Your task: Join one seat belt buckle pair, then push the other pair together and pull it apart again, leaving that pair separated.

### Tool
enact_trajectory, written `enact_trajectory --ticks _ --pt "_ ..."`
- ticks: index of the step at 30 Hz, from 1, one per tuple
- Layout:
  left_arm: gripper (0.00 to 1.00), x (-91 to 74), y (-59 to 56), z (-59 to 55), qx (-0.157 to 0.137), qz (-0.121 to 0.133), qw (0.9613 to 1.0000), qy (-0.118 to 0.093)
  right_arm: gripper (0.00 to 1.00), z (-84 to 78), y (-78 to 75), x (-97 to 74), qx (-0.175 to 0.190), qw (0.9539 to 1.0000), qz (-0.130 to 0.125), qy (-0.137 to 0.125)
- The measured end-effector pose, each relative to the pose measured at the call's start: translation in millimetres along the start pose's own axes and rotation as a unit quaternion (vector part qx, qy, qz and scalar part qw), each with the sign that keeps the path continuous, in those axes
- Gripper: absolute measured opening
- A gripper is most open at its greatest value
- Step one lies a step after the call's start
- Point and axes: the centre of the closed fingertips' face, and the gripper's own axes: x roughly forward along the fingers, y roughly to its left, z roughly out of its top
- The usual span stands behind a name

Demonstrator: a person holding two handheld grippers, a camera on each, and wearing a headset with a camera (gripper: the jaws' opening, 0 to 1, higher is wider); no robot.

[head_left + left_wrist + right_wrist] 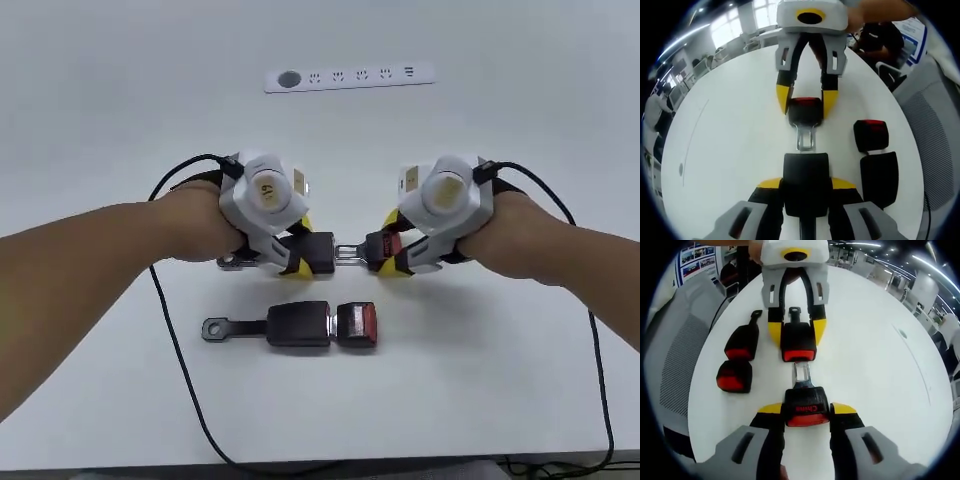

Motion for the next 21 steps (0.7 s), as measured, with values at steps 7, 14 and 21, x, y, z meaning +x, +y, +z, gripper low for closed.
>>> enact_trajectory --ticks 7,14,21 --pt "0.35 0.7 -1.3 3.1 -0.006 -0.003 1.0 0.006 0.34 -26.5 -1.7 -17.1 0.004 0.9999 0.003 0.015" --pt "0.35 0.4 -2.5 2.9 -0.01 0.001 0.9999 0.007 0.34 -58.3 -3.9 -36.7 0.02 0.9994 0.0 0.029" --pt "0.35 1.0 -3.5 2.3 -0.022 0.002 0.9997 0.009 0.34 -80.4 -5.5 -52.2 0.031 0.9984 0.002 0.048"
